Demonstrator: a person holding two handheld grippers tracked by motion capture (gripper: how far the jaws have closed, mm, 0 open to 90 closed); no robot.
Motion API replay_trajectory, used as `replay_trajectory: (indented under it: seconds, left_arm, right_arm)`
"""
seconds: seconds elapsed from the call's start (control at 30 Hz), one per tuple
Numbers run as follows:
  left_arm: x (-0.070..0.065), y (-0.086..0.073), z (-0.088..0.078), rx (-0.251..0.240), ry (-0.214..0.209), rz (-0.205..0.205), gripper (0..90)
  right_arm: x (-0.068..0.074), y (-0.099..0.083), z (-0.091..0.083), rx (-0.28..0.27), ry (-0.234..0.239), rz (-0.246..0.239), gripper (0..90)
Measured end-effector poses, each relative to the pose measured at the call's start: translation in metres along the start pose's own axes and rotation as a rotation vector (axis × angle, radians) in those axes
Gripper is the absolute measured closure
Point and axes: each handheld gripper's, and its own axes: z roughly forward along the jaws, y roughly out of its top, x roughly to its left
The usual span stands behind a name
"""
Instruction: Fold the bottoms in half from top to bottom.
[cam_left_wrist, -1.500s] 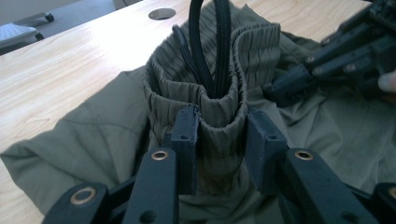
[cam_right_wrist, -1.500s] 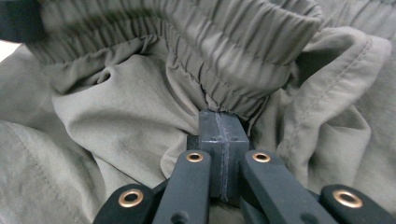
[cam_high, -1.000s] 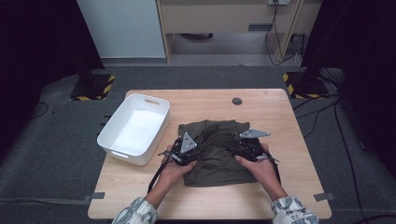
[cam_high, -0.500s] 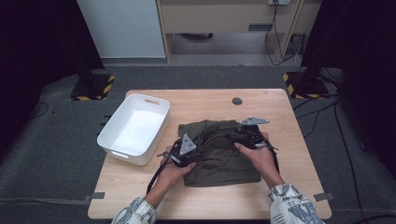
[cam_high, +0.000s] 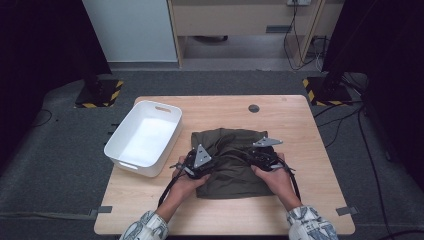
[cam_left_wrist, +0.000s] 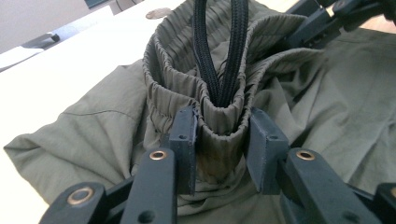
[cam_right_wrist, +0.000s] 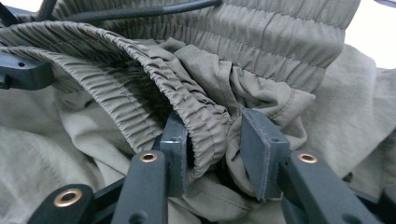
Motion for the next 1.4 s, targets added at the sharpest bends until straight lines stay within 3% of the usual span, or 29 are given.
replay_trajectory:
  seconds: [0.2,0.3,0.47,0.63,0.77,0.9,1.1,1.2,1.4]
  left_arm:
    - [0.02,0.005,0.018,-0.003,0.043,-0.018,65.5]
    - [0.036,0.007,0.031,-0.019,0.069,-0.051,65.5]
    - [0.048,0.009,0.037,-0.008,0.089,-0.075,65.0]
    - [0.043,0.009,0.027,-0.001,0.079,-0.089,62.4]
    - [0.038,0.008,0.013,0.028,0.044,-0.136,57.3]
    - [0.033,0.006,-0.004,0.009,0.015,-0.165,49.1]
    - [0.028,0.022,-0.025,-0.054,-0.016,-0.174,47.7]
    - [0.029,0.032,-0.03,-0.076,-0.002,-0.173,48.3]
    - [0.04,0.048,-0.027,-0.068,0.041,-0.176,50.3]
  right_arm:
    - [-0.006,0.009,0.019,-0.02,-0.045,0.056,67.1]
    - [-0.011,0.02,0.032,-0.024,-0.076,0.088,68.3]
    - [-0.014,0.03,0.045,-0.034,-0.088,0.109,70.4]
    - [-0.01,0.031,0.037,-0.046,-0.094,0.078,76.9]
    - [0.0,0.028,0.021,-0.074,-0.103,0.026,77.5]
    - [0.007,0.02,0.009,-0.087,-0.088,-0.009,77.4]
    - [0.006,0.01,0.004,-0.086,-0.076,-0.017,78.4]
    - [0.006,0.008,0.005,-0.083,-0.076,-0.023,78.5]
    - [0.007,0.004,0.006,-0.078,-0.072,-0.023,78.5]
